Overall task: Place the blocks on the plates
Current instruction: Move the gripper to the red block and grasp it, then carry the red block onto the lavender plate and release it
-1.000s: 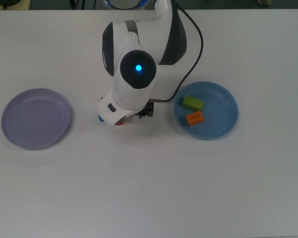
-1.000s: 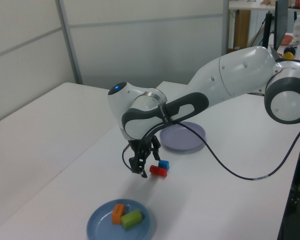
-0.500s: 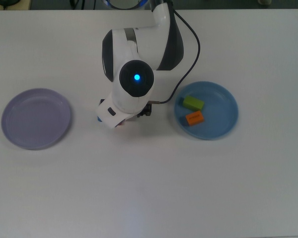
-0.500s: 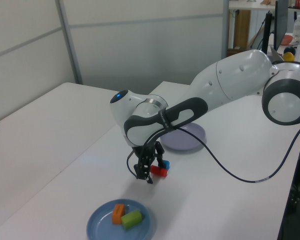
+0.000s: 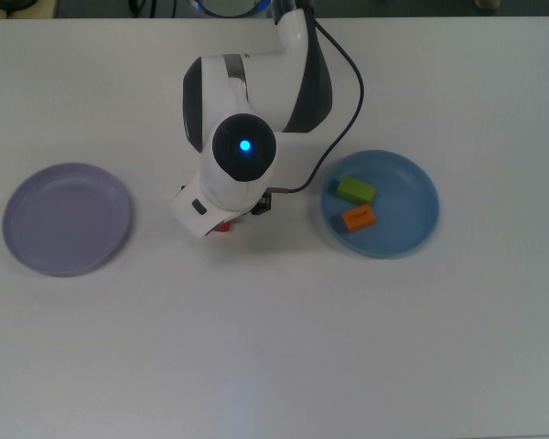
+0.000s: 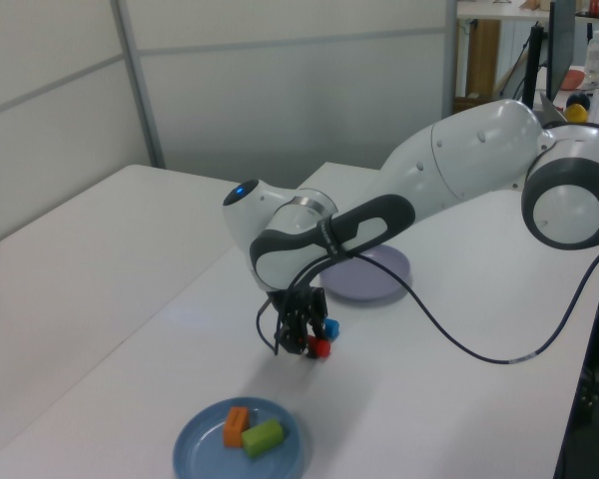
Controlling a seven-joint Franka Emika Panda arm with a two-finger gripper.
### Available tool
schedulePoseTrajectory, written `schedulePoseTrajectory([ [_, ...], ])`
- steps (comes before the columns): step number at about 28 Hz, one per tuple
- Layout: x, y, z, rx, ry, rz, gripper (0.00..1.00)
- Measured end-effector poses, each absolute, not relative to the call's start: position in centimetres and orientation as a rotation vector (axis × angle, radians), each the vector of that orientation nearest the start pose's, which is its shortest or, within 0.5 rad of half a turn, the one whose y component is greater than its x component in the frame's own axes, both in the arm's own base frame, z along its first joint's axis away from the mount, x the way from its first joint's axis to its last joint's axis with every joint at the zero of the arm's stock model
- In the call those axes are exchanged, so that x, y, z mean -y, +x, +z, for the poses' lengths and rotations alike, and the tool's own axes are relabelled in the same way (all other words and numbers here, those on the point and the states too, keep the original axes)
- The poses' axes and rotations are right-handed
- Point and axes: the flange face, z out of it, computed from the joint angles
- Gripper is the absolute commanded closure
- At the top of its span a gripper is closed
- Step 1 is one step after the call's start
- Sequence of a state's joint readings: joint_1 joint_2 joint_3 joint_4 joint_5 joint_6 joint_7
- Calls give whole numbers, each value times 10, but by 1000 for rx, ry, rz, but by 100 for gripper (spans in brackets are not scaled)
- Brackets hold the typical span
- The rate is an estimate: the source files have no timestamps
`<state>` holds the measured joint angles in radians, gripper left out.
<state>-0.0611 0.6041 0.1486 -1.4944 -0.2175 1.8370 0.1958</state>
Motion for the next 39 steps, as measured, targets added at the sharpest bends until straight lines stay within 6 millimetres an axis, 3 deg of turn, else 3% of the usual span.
schedulePoseTrajectory([
  [5, -14, 681, 310, -75, -3264, 365, 100],
  [10, 15, 686, 331, -176, -3225, 309, 100],
  [14, 55, 688, 360, -282, -3188, 236, 100],
  [19, 106, 681, 382, -401, -3172, 187, 100],
  [25, 164, 669, 380, -543, -3175, 204, 100],
  [30, 199, 661, 363, -628, -3177, 241, 100],
  [32, 212, 661, 353, -654, -3176, 218, 88],
  [33, 216, 662, 349, -662, -3175, 204, 74],
  [35, 223, 664, 342, -676, -3167, 171, 30],
  [36, 225, 665, 338, -682, -3160, 157, 22],
  [39, 227, 667, 328, -693, -3144, 141, 20],
])
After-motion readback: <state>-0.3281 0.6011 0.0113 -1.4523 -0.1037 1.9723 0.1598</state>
